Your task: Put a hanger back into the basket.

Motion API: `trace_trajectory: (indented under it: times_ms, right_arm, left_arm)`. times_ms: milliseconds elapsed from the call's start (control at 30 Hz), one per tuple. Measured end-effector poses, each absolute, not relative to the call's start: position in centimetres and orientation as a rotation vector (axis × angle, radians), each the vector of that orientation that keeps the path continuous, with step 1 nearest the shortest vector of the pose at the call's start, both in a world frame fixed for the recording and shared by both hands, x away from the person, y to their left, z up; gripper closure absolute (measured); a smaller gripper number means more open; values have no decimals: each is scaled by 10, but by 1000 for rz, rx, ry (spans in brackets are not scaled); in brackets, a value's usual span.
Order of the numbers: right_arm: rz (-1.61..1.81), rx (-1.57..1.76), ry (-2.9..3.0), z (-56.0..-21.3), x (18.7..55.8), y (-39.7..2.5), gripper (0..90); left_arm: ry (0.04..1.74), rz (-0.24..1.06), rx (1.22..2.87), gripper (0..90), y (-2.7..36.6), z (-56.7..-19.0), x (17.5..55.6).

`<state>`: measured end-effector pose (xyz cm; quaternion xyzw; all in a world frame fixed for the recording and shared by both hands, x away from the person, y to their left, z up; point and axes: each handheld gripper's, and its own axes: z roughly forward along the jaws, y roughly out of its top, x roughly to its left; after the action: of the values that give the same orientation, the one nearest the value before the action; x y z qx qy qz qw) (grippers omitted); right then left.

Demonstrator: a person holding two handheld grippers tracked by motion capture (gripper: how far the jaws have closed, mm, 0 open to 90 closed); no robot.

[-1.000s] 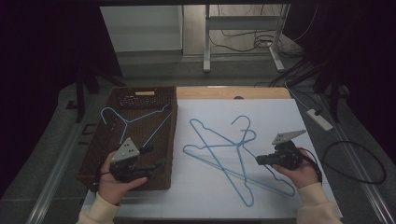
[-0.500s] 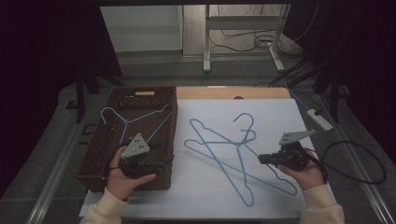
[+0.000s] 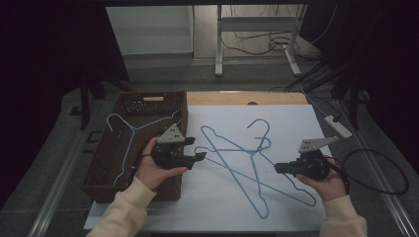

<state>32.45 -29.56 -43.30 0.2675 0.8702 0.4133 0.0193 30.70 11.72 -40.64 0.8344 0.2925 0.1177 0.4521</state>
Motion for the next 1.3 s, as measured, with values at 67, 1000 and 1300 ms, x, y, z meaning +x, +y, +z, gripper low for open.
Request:
trace_trajectory:
  times_ms: [67,1000,1300]
  right_arm:
    - [1287,830,2698,-432,324,-297,880]
    - [1359,698,2730,-423,317,-298,880]
    - [1343,741,2660,-425,320,-305,870]
  left_arm:
    - [711,283,2077,349,112,-407,312]
    - [479,240,2346,601,39,-433,354]
    - [343,270,2409,820,34,-429,341]
